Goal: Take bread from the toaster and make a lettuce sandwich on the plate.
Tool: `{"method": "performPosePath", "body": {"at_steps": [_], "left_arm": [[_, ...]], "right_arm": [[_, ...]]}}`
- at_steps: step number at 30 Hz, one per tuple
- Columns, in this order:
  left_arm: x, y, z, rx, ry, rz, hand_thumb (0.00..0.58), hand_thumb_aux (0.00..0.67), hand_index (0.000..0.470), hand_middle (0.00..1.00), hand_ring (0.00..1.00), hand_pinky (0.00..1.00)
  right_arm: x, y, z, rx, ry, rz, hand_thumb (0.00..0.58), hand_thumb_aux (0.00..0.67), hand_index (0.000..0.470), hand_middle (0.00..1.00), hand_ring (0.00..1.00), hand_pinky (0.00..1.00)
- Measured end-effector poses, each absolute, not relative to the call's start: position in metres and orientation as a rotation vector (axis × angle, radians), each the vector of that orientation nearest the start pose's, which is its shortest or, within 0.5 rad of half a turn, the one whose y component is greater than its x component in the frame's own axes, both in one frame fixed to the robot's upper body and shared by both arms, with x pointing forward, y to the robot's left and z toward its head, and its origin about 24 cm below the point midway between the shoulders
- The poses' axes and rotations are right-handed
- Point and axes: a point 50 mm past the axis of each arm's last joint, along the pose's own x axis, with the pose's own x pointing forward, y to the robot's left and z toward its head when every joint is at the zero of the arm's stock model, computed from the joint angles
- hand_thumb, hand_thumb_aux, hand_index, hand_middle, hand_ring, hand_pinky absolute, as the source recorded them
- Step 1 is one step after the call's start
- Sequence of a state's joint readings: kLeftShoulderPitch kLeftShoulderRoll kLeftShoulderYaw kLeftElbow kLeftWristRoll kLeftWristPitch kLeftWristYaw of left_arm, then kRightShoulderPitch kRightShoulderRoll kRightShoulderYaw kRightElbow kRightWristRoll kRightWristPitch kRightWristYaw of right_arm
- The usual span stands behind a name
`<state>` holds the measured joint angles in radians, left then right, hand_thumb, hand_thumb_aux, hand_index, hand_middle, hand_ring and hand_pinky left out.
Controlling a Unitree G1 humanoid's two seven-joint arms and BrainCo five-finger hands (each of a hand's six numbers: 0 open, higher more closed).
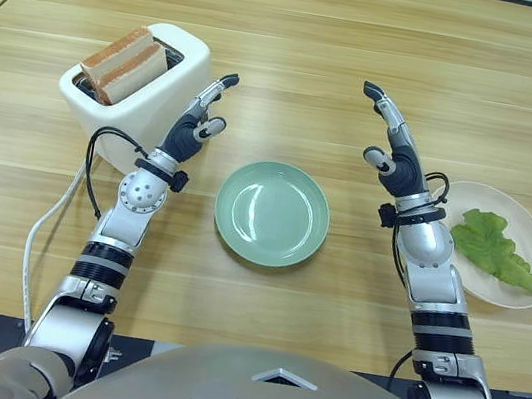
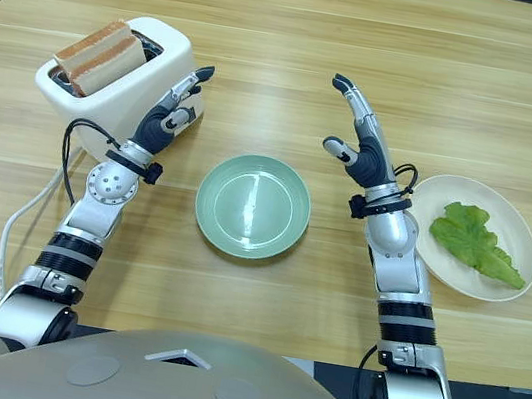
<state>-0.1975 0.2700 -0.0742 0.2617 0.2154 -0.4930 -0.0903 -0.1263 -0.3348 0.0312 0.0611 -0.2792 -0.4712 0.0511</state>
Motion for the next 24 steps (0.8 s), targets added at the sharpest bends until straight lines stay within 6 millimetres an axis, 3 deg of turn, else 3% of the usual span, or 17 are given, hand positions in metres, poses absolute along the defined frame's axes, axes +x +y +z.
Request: {"method": "performPosePath", "body": {"at_steps": [9,11,12,15,18,20,24], "left_arm": [[0.28,0.159,0.078,0.491,-0.422,-0.281,0.0,0.0,0.0,0.0,0.0,0.0],[0.278,0.16,0.087,0.507,-0.481,-0.26,0.0,0.0,0.0,0.0,0.0,0.0],[0.276,0.163,0.099,0.513,-0.538,-0.232,0.0,0.0,0.0,0.0,0.0,0.0],[0.264,0.185,0.165,0.564,-0.787,-0.104,0.0,0.0,0.0,0.0,0.0,0.0],[0.252,0.204,0.22,0.68,-0.877,-0.058,0.0,0.0,0.0,0.0,0.0,0.0],[0.254,0.211,0.229,0.79,-0.785,-0.077,0.0,0.0,0.0,0.0,0.0,0.0],[0.28,0.241,0.237,1.087,-0.532,-0.011,0.0,0.0,0.0,0.0,0.0,0.0]], "right_arm": [[0.267,-0.172,0.106,-0.615,-0.515,0.221,0.0,0.0,0.0,0.0,0.0,0.0],[0.268,-0.172,0.105,-0.62,-0.512,0.224,0.0,0.0,0.0,0.0,0.0,0.0],[0.269,-0.17,0.104,-0.619,-0.51,0.227,0.0,0.0,0.0,0.0,0.0,0.0],[0.272,-0.166,0.103,-0.627,-0.508,0.233,0.0,0.0,0.0,0.0,0.0,0.0],[0.277,-0.16,0.1,-0.618,-0.503,0.239,0.0,0.0,0.0,0.0,0.0,0.0],[0.28,-0.159,0.099,-0.621,-0.502,0.238,0.0,0.0,0.0,0.0,0.0,0.0],[0.286,-0.159,0.095,-0.641,-0.498,0.234,0.0,0.0,0.0,0.0,0.0,0.0]]}}
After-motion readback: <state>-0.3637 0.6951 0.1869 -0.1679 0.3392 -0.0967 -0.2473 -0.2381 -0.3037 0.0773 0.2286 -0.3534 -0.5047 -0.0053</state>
